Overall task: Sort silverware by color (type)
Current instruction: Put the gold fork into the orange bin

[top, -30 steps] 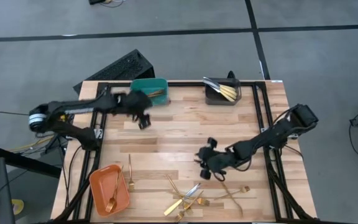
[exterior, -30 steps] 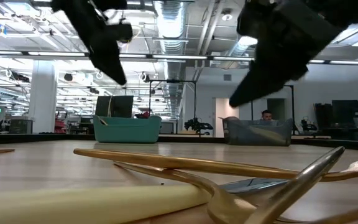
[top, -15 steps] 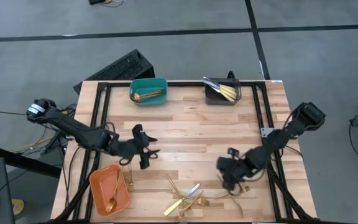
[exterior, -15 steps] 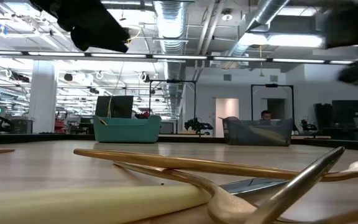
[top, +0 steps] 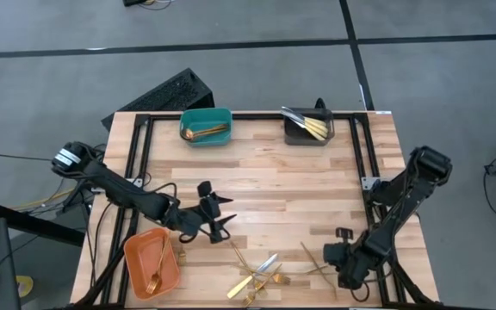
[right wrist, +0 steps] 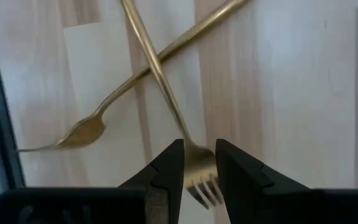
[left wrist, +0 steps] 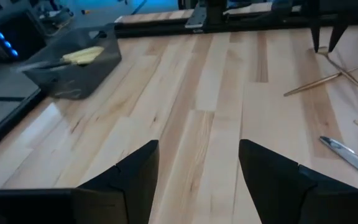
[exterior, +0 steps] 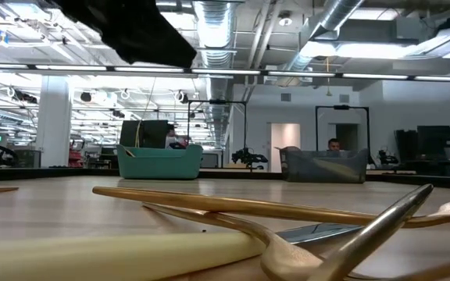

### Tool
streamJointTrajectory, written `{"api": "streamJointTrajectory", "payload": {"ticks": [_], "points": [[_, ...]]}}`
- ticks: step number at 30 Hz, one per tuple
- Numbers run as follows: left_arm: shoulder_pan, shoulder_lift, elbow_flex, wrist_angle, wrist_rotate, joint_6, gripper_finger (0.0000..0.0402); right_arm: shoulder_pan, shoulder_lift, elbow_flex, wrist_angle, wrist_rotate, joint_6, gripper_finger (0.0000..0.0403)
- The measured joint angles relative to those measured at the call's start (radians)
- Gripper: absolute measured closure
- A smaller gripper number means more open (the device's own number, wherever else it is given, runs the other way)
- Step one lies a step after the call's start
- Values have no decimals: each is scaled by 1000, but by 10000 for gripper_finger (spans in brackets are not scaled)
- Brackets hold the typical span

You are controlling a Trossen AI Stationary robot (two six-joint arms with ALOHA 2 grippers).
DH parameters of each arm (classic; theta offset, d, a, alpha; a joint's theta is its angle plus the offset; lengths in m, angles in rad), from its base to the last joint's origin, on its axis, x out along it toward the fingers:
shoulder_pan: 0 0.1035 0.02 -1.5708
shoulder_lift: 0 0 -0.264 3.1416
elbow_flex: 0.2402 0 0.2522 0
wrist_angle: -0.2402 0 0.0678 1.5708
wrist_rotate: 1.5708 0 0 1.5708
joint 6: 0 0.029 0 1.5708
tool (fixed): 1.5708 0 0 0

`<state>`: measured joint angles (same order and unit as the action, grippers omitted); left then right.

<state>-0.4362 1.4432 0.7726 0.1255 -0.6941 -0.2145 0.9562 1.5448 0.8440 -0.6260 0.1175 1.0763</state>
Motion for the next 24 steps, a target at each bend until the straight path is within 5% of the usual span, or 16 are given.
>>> {"api": "streamJointTrajectory", "payload": {"ticks": [11, 16, 20, 24], "points": [[2, -3, 17, -3, -14, 10, 192, -11, 105, 3, 81, -2, -104, 285], [2, -3, 17, 1, -25, -11, 192, -33, 108, 3, 18, 88, -105, 318], [22, -3, 17, 9, -29, -50, 192, -67, 88, -5, -72, 257, -109, 376], [50, -2, 3, 39, -30, -57, 192, -97, 50, -2, -59, 568, -81, 376]]}}
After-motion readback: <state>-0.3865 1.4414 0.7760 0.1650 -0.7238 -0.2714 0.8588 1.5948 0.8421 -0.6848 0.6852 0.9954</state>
